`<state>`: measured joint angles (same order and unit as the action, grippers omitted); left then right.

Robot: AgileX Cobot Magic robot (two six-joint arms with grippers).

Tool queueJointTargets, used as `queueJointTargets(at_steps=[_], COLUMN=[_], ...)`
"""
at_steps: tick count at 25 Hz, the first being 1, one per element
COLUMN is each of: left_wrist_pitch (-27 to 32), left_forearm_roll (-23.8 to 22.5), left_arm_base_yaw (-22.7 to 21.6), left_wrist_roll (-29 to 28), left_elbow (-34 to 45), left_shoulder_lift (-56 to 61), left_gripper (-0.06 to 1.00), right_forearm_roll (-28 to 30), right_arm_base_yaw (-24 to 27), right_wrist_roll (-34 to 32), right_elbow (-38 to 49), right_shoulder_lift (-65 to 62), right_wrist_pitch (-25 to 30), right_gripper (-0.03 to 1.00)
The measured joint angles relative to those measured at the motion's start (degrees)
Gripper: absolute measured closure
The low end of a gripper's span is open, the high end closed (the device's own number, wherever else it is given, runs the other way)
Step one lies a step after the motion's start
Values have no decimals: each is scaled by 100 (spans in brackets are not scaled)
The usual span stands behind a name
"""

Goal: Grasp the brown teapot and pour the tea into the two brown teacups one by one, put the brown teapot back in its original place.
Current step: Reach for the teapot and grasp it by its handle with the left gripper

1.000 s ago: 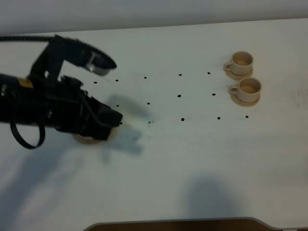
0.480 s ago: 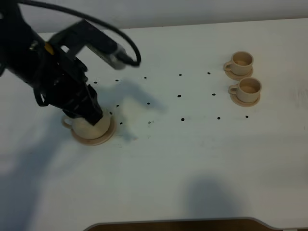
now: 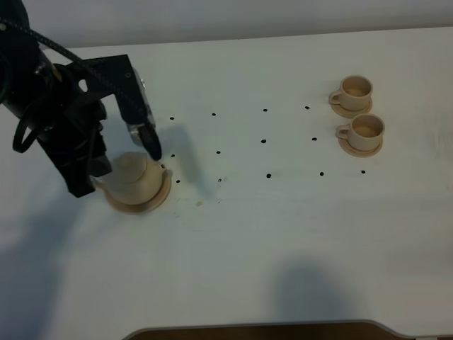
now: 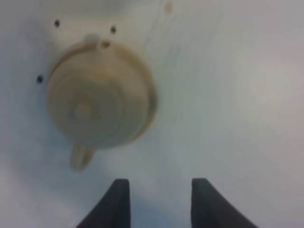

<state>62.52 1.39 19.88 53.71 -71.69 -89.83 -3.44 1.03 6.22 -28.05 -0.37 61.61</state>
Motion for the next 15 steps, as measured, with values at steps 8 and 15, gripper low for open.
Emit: queueJointTargets(at_steps=[8, 15], left_wrist_pitch=[-388, -1055], left_forearm_roll=[-427, -592], left_arm_base_yaw=[-458, -536], left_wrist_roll=[73, 168], left_elbow=[289, 295], left_shoulder_lift=[-487, -987], left_gripper=[55, 43], right_forearm_roll=[0, 0], right_arm_base_yaw=[0, 0], right_wrist_roll=[5, 5], right_elbow=[0, 0], right_shoulder_lift=[0, 0], right_wrist_pitch=[0, 0], right_gripper=[55, 55])
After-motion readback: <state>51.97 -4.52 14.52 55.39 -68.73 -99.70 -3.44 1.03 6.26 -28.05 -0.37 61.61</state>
